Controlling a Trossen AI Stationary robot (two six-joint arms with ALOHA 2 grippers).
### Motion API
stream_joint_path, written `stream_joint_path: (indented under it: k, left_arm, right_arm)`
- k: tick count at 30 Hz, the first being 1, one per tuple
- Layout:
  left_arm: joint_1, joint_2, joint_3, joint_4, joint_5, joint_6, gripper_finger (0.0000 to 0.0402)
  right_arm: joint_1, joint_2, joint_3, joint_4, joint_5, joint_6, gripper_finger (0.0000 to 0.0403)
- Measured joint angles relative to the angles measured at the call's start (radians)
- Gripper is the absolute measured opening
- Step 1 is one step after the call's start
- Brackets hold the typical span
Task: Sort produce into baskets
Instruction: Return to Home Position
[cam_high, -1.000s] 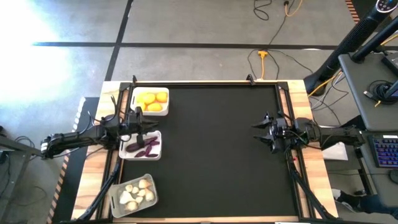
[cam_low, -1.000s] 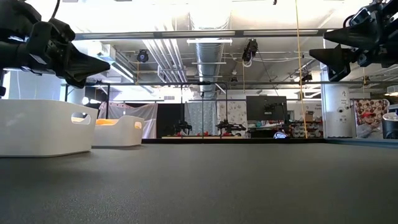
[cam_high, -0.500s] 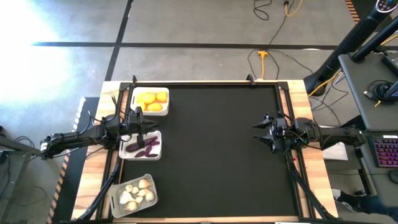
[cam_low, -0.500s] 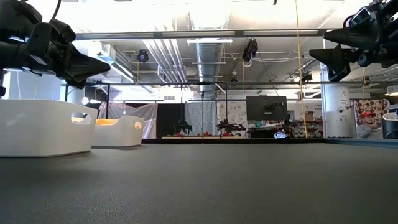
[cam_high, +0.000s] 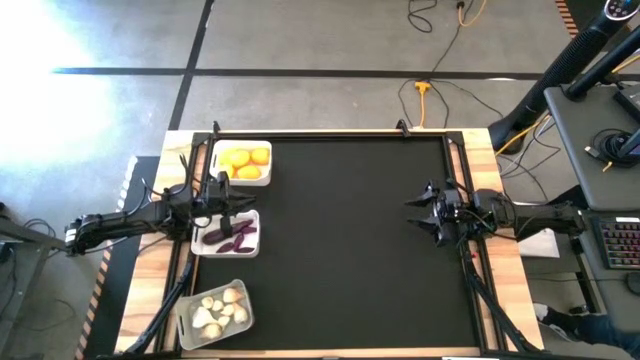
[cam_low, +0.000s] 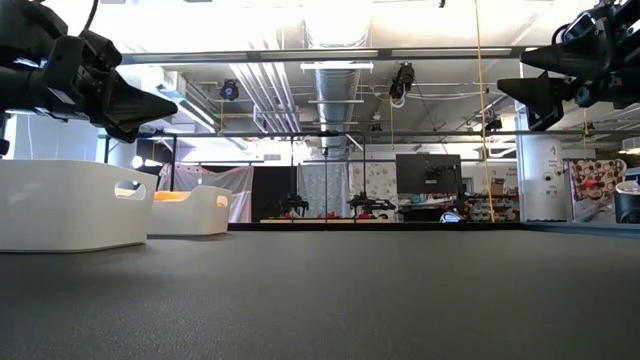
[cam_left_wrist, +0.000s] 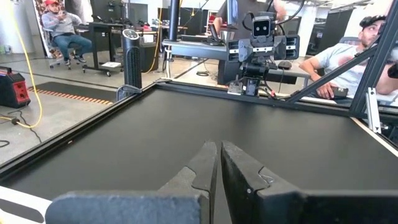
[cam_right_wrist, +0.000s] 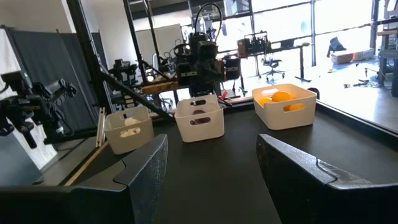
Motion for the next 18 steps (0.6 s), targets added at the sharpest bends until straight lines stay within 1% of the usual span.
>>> stream_joint_path:
  k: [2, 5, 18]
  left_arm:
    - [0.000, 0.000, 0.000, 0.000, 0.000, 0.000, 0.0007]
    - [0.000, 0.001, 0.000, 0.000, 0.000, 0.000, 0.0007]
    - [0.000, 0.010, 0.000, 0.000, -0.002, 0.000, 0.0007]
  right_arm:
    - [0.000, -0.002, 0.000, -0.024, 0.000, 0.000, 0.0238]
    - [0.000, -0.044, 0.000, -0.062, 0.000, 0.000, 0.0238]
    - [0.001, -0.047, 0.000, -0.078, 0.000, 0.000, 0.0238]
